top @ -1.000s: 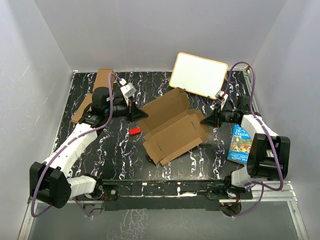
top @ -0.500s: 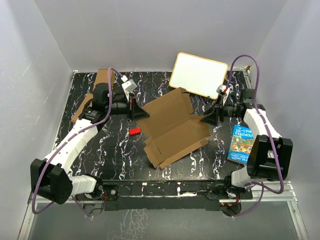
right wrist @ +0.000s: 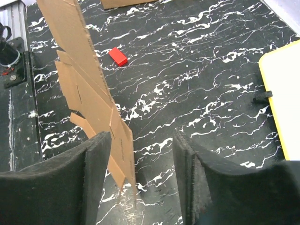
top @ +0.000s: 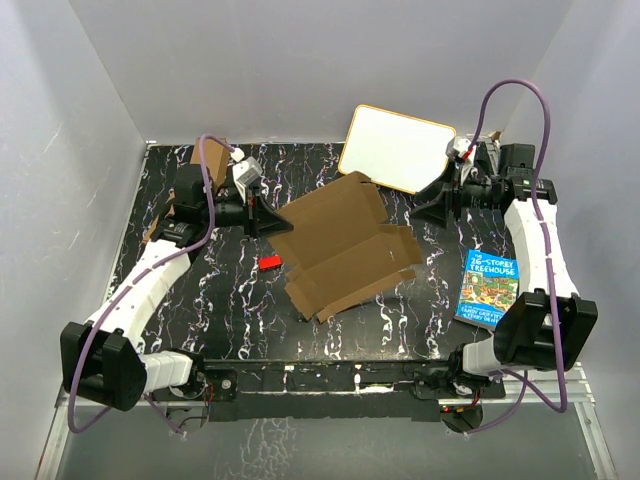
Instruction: Fold the paper box
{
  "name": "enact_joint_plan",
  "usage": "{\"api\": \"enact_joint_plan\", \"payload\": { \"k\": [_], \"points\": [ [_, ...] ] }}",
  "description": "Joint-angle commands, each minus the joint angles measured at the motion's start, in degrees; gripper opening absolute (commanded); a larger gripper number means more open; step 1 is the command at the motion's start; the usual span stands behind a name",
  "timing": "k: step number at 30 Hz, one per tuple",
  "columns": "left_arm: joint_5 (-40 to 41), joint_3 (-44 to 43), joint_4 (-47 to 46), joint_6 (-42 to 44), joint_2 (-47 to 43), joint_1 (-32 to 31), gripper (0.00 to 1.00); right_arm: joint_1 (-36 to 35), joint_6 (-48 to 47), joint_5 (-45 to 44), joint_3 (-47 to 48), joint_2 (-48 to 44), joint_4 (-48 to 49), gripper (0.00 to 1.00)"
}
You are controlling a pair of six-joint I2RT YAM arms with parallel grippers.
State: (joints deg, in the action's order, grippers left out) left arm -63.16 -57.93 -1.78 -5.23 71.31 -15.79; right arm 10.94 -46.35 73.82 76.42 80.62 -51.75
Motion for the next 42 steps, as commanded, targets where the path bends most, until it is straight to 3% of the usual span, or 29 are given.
{"api": "enact_joint_plan", "payload": {
  "k": [1,5,10,24,42],
  "points": [
    [-5.36,2.11,-6.27,0.75,-4.46,0.27,0.00,0.01,-0.43,-0.25,2.87,0.39,-3.14,0.53],
    [-5.70,2.47,-6.04,1.74,-5.46,0.31,0.00,-1.25,-4.38,1.23,4.52,1.35,-7.93,0.38],
    [-6.36,2.60,-6.47,1.76,-5.47,0.32,0.00,-4.12,-6.00,-0.17,3.85,1.15,-8.66,0.34],
    [-7.24,2.62,-6.91,1.46,-5.41,0.34,0.00,-8.27,-11.63,-1.27,2.16,0.41,-11.20,0.34],
    [-9.02,2.38,-8.43,0.56,-5.12,0.31,0.00,-12.21,-17.10,-0.60,1.96,0.76,-13.64,0.43]
  ]
}}
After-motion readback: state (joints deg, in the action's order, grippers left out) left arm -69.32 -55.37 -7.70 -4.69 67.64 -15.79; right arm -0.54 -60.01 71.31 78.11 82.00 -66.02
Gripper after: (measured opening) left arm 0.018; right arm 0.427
